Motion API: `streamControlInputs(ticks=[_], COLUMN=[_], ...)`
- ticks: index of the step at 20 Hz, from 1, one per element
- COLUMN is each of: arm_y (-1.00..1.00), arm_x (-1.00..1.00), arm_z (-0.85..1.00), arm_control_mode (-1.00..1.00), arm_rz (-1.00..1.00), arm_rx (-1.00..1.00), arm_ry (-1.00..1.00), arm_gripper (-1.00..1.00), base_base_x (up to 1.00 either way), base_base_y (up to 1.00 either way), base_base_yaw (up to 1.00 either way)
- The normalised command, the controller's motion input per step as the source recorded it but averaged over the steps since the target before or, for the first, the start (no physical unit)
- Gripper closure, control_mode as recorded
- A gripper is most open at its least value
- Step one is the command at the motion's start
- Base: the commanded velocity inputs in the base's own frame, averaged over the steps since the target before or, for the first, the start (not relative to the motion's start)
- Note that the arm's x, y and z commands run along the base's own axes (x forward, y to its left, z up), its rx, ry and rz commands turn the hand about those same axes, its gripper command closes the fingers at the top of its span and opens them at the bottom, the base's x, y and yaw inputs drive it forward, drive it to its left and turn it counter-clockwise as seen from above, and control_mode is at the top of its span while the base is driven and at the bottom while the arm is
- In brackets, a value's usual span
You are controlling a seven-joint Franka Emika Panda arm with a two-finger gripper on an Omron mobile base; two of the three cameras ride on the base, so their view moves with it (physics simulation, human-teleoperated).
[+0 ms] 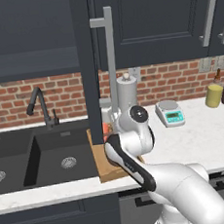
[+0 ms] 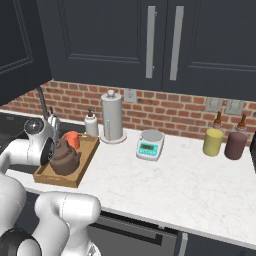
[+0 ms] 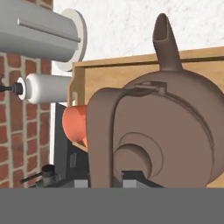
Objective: Pick the kettle from the counter and place it on the tray. Then pick the mug from the cabinet and place it on the tray. Then close the cabinet doors.
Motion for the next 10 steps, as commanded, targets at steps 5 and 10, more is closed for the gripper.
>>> streamControlInputs(ticks=[5, 10], arm_y=[0.0, 0.0], arm_x=[-0.04, -0.06], arm_z=[-0.06, 0.0], arm_control_mode=[-1.0, -1.0], arm_rz=[0.0, 0.0], arm_rx=[0.0, 0.0], arm_ry=[-0.03, -0.03], arm_gripper=[-1.0, -1.0], base_base_x=[0.0, 0.0], base_base_y=[0.0, 0.0], base_base_yaw=[0.0, 0.0])
